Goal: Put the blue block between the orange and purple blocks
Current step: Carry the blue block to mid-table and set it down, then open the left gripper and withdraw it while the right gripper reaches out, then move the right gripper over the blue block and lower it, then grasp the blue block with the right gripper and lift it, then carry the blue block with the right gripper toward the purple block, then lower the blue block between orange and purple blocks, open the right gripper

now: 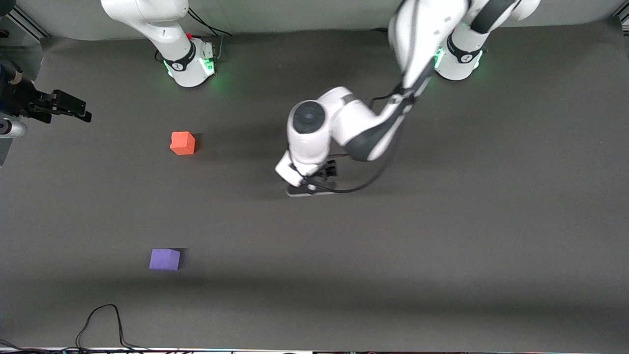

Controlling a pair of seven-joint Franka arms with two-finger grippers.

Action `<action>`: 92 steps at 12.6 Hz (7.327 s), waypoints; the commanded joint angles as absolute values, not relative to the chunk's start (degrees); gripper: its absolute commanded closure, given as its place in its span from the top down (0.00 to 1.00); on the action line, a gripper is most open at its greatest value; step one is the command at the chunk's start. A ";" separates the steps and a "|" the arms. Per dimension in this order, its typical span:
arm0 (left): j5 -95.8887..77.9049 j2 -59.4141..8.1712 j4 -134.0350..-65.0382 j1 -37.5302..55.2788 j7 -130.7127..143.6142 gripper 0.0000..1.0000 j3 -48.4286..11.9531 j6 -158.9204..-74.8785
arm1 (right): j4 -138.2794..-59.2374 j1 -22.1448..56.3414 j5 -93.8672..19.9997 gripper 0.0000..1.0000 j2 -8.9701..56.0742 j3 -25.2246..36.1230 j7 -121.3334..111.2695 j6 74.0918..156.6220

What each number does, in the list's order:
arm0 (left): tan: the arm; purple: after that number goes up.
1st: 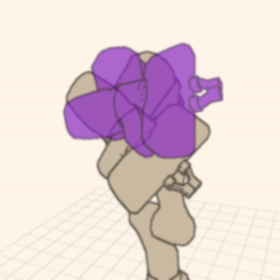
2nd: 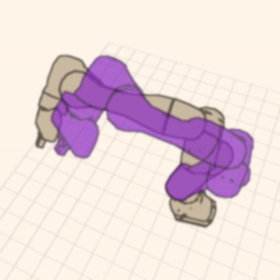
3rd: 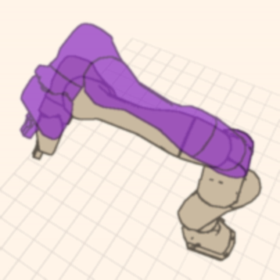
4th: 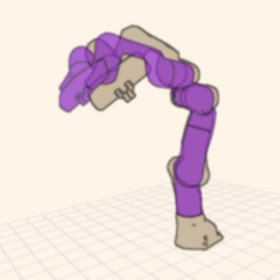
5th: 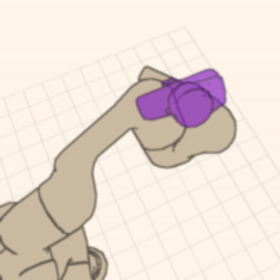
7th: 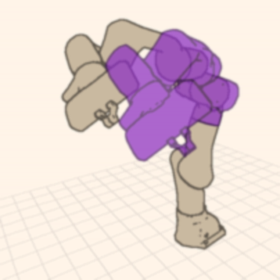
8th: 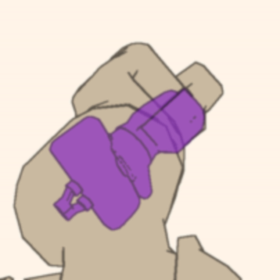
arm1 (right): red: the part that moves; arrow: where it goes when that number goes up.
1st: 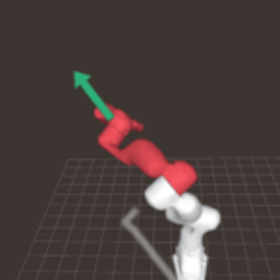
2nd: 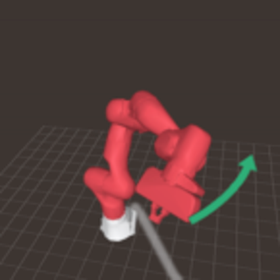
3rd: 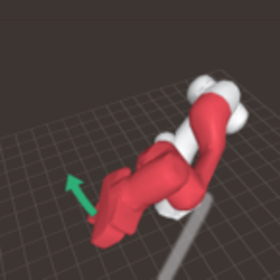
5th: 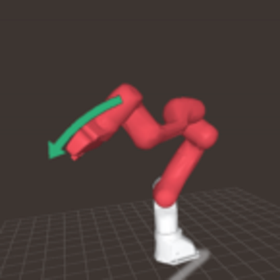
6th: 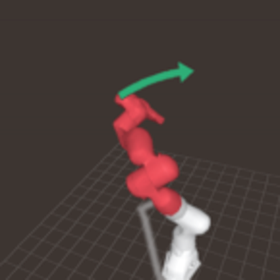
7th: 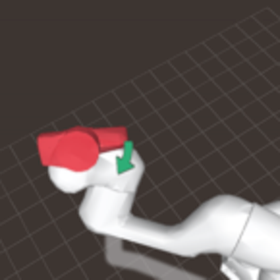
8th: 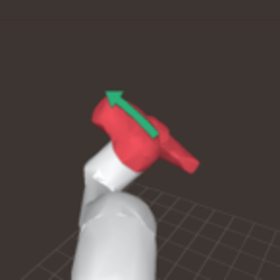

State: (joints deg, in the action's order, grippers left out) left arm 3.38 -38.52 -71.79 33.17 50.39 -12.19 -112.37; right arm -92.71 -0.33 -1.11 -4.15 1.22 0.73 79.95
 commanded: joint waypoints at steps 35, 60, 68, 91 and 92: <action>0.42 0.70 -88.94 1.23 -0.87 1.00 -0.09 -87.54 | -96.42 41.22 -6.50 1.00 38.93 0.00 36.91 125.24; -0.35 0.62 -89.91 1.49 -3.96 1.00 0.09 -87.19 | -85.96 40.61 -7.03 0.19 10.20 23.43 21.50 81.23; -0.26 0.35 -89.74 1.67 -3.16 1.00 0.09 -87.10 | -88.06 40.69 -3.96 0.21 10.11 46.13 -10.72 80.42; -0.35 0.00 -89.91 1.85 -2.37 1.00 0.09 -88.51 | -106.79 41.04 -33.40 0.47 42.45 43.24 -24.26 119.53; -0.35 0.00 -89.91 1.93 -2.37 1.00 -0.09 -88.51 | -106.70 41.04 -33.40 0.72 42.71 43.16 -24.26 119.44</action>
